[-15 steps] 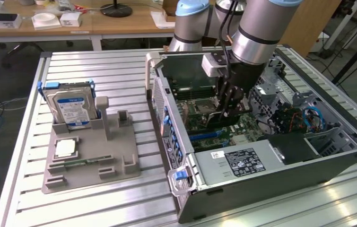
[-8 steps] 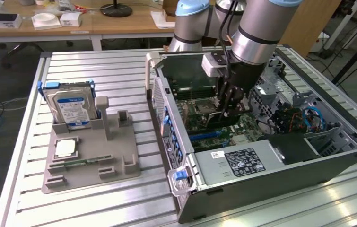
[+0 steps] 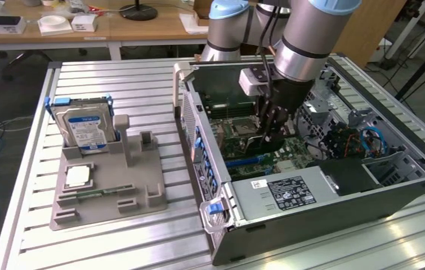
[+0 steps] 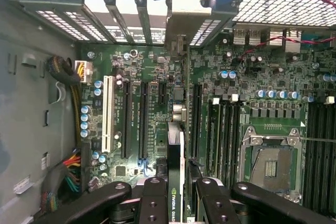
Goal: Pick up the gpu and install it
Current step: 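Insert the gpu into the slot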
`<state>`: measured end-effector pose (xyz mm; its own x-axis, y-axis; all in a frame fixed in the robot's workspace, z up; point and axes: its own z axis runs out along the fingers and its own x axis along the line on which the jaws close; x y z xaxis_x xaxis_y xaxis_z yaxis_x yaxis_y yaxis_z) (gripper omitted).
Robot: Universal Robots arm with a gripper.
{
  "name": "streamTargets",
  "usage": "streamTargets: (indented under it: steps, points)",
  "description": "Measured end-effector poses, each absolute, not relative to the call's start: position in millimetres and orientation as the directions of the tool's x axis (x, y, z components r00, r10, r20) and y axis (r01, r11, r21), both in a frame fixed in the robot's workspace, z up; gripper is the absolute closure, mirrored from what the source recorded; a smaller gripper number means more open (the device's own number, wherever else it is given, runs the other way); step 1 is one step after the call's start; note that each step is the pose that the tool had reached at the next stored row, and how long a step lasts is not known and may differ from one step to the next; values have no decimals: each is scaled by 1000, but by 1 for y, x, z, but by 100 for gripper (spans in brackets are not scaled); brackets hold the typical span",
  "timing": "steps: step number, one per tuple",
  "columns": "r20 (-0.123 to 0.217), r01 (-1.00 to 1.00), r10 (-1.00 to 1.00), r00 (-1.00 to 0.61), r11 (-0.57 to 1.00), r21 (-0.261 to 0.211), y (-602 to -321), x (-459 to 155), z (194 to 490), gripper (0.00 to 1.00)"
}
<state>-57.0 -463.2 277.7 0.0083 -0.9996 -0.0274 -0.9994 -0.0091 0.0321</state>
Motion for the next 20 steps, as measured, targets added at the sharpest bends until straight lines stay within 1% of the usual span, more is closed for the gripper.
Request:
streamTargets:
  steps: [3, 4, 5, 20]
  points:
    - [-27, -1000, -1000, -1, 0, 31, -462, -60, 275, 74]
    - [-22, -1000, -1000, -3, 3, 30, -462, -66, 273, 74]
    - [-21, -1000, -1000, -8, 8, 27, -460, -76, 265, 74]
    - [-20, -1000, -1000, -3, 3, 19, -459, -72, 260, 74]
